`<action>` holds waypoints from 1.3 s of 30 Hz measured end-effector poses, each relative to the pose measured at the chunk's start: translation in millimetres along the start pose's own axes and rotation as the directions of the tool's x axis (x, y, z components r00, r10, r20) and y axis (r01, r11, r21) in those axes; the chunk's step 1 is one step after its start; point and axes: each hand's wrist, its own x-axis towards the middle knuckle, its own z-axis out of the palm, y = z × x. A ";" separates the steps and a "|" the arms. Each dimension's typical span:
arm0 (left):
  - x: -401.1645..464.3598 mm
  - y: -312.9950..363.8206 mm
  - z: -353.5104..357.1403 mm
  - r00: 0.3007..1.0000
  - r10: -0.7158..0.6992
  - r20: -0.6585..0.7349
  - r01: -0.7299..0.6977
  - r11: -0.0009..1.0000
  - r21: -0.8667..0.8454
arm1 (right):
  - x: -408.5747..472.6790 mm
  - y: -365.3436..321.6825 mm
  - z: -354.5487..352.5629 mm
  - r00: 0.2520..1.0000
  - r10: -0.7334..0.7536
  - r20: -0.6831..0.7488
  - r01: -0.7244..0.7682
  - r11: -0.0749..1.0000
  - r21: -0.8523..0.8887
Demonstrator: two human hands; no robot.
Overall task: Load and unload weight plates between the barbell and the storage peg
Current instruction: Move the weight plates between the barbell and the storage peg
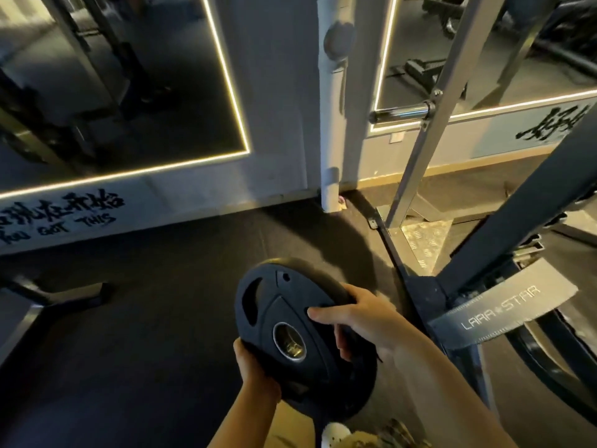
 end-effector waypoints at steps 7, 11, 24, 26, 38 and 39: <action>90.9 50.8 111.1 0.996 -0.083 0.032 0.082 0.996 0.038 | 117.4 -67.5 -34.3 0.995 0.041 -0.092 -0.047 0.996 -0.071; 121.2 84.7 174.8 0.992 -0.104 0.069 0.100 0.993 0.058 | 163.7 -112.9 -56.3 0.989 0.027 -0.147 -0.032 0.999 -0.034; 177.4 96.9 326.0 0.985 -0.163 0.049 0.153 0.976 0.156 | 253.9 -177.6 -166.1 0.981 0.081 -0.175 -0.070 0.995 0.071; 189.8 99.4 356.8 0.990 -0.137 0.047 0.129 0.981 0.143 | 273.6 -188.9 -192.1 0.990 0.052 -0.130 -0.044 0.997 0.068; 214.0 90.7 506.7 0.984 -0.119 0.134 0.112 0.992 0.055 | 337.6 -254.8 -326.1 0.982 0.076 -0.174 -0.061 0.994 0.086; 218.0 90.0 516.3 0.981 -0.129 0.146 0.120 0.991 0.065 | 342.8 -256.5 -334.5 0.982 0.086 -0.171 -0.066 0.991 0.114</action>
